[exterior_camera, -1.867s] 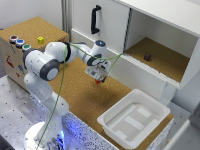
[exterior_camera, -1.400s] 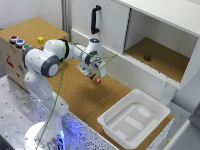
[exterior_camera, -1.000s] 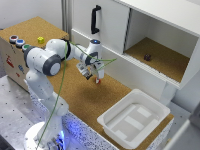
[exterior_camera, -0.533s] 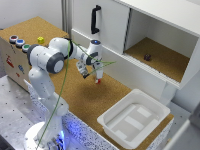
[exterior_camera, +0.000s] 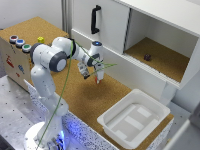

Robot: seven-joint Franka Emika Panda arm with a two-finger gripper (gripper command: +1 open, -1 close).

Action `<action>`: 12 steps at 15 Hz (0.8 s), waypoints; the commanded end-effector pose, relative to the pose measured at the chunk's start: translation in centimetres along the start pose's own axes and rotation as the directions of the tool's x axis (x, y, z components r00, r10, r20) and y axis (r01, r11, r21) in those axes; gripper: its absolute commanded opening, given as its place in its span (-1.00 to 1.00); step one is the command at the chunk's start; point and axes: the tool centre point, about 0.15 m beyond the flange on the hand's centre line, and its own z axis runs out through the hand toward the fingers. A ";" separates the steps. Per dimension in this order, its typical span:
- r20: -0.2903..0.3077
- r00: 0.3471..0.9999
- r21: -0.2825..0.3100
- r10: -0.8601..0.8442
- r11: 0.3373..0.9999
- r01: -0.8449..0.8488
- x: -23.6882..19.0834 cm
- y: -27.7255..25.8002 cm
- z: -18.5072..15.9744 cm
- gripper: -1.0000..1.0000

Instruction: Rotate the pink block towards the left

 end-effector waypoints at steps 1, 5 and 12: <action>-0.020 0.998 -0.058 -0.063 0.996 0.061 1.5 -0.4 1.2 -1.00; -0.053 0.994 -0.067 -0.093 0.994 0.089 1.4 0.0 0.9 -1.00; -0.052 0.960 -0.055 -0.275 0.961 0.273 -2.1 0.2 -3.5 -1.00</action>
